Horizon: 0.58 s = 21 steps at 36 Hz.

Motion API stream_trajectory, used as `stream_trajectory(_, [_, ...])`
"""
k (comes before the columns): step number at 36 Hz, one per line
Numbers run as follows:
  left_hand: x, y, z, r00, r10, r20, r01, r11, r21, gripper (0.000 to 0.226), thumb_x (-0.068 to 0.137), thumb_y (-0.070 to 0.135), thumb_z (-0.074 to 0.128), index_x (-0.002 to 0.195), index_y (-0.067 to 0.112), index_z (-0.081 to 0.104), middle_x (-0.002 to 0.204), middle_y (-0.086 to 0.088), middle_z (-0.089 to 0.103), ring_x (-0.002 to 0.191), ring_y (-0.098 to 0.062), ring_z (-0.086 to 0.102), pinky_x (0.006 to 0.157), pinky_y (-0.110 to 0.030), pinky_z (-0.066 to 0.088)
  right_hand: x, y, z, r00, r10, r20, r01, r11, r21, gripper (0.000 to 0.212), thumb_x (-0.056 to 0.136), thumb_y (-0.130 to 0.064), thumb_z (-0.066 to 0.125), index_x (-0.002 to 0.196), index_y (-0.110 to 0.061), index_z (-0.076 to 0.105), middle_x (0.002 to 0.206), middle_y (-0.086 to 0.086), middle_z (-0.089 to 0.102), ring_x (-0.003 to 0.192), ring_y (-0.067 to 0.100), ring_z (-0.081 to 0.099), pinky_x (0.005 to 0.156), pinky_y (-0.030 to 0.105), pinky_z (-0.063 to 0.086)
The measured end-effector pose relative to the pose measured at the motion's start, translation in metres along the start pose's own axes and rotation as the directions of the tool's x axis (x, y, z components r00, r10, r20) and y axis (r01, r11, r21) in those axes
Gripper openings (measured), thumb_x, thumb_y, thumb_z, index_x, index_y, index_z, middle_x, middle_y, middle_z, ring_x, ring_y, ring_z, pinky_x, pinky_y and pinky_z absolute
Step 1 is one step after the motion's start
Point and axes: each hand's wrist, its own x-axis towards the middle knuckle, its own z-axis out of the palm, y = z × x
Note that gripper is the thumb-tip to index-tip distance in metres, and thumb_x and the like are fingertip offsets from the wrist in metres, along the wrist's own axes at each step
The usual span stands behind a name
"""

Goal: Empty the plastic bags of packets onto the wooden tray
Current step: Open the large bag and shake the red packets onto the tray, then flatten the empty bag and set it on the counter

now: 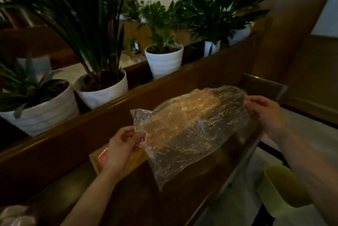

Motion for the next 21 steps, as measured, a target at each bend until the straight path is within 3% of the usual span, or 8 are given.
stream_trajectory(4, [0.018, 0.003, 0.045, 0.999, 0.023, 0.043, -0.025, 0.998, 0.06, 0.028, 0.093, 0.012, 0.064, 0.121, 0.015, 0.061, 0.107, -0.007, 0.069, 0.092, -0.023, 0.07, 0.077, -0.034, 0.059, 0.031, 0.007, -0.029, 0.999, -0.009, -0.053, 0.008, 1.0, -0.021, 0.013, 0.083, -0.014, 0.071, 0.093, -0.02, 0.074, 0.096, 0.007, 0.073, 0.088, 0.021, 0.069, 0.074, 0.029, 0.053])
stream_trajectory(8, [0.039, 0.006, 0.093, 0.998, 0.034, 0.049, -0.038, 0.996, 0.085, 0.024, 0.092, 0.016, 0.065, 0.116, 0.02, 0.062, 0.103, -0.002, 0.07, 0.087, -0.016, 0.07, 0.064, -0.021, 0.055, 0.073, 0.014, -0.062, 0.997, -0.022, -0.078, 0.015, 0.996, -0.091, 0.012, 0.082, -0.017, 0.072, 0.085, -0.028, 0.074, 0.093, 0.004, 0.074, 0.081, 0.014, 0.069, 0.07, 0.025, 0.05])
stream_trajectory(13, [0.069, 0.007, 0.154, 0.999, -0.014, 0.044, 0.012, 0.999, 0.05, 0.024, 0.09, 0.013, 0.067, 0.113, 0.018, 0.063, 0.098, -0.005, 0.071, 0.071, -0.014, 0.069, 0.057, -0.026, 0.053, 0.13, 0.023, -0.101, 0.996, -0.048, -0.069, 0.038, 0.988, -0.147, 0.015, 0.081, -0.016, 0.074, 0.078, -0.031, 0.074, 0.089, 0.001, 0.073, 0.089, 0.022, 0.068, 0.084, 0.036, 0.052])
stream_trajectory(17, [0.089, 0.004, 0.2, 0.998, -0.07, 0.01, 0.07, 0.997, 0.013, 0.021, 0.089, 0.015, 0.069, 0.109, 0.021, 0.064, 0.099, -0.006, 0.071, 0.08, -0.015, 0.072, 0.064, -0.025, 0.057, 0.169, 0.022, -0.128, 0.996, -0.068, -0.06, 0.057, 0.983, -0.172, 0.017, 0.081, -0.015, 0.074, 0.077, -0.032, 0.074, 0.087, -0.001, 0.073, 0.088, 0.018, 0.068, 0.085, 0.036, 0.052])
stream_trajectory(21, [0.106, 0.005, 0.238, 0.993, -0.114, -0.027, 0.113, 0.993, -0.04, 0.021, 0.088, 0.012, 0.07, 0.108, 0.018, 0.066, 0.097, -0.004, 0.071, 0.074, -0.007, 0.074, 0.06, -0.018, 0.057, 0.208, 0.02, -0.152, 0.997, -0.071, -0.008, 0.068, 0.973, -0.221, 0.018, 0.082, -0.012, 0.072, 0.089, -0.029, 0.072, 0.092, 0.001, 0.073, 0.088, 0.015, 0.068, 0.084, 0.035, 0.054])
